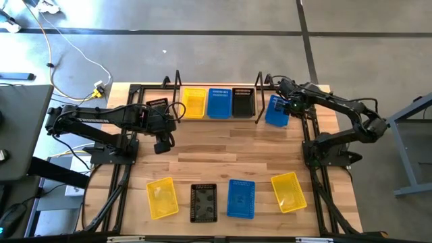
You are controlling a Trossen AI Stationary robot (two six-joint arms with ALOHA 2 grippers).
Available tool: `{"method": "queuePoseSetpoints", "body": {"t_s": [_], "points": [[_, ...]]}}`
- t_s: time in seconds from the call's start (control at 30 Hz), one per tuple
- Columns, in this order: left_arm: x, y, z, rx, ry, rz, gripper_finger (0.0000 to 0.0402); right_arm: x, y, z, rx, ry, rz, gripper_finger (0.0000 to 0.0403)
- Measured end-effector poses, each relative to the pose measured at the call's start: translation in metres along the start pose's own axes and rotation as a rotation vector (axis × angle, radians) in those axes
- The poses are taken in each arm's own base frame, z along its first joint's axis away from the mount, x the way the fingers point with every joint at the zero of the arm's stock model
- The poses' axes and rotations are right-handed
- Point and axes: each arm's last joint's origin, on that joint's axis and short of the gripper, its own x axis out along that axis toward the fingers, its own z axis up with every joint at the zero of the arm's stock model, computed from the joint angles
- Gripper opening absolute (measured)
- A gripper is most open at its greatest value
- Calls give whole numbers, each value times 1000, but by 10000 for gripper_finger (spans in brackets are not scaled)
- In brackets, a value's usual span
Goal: Stack baskets on shelf by color
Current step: Stack the top blue basket on top of the blue basket on the shelf
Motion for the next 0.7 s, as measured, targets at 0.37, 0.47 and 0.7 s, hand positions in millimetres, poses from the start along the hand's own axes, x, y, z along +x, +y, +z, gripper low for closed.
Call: {"method": "queuePoseSetpoints", "body": {"t_s": [0.37,0.47,0.7], "points": [[0,0,0,-1,0,0,135,24,-3,-8,11,42,54,92],[0,0,0,-3,0,0,135,30,-5,-12,15,60,51,88],[0,0,0,-3,0,0,135,33,-6,-13,-1,55,48,22]]}}
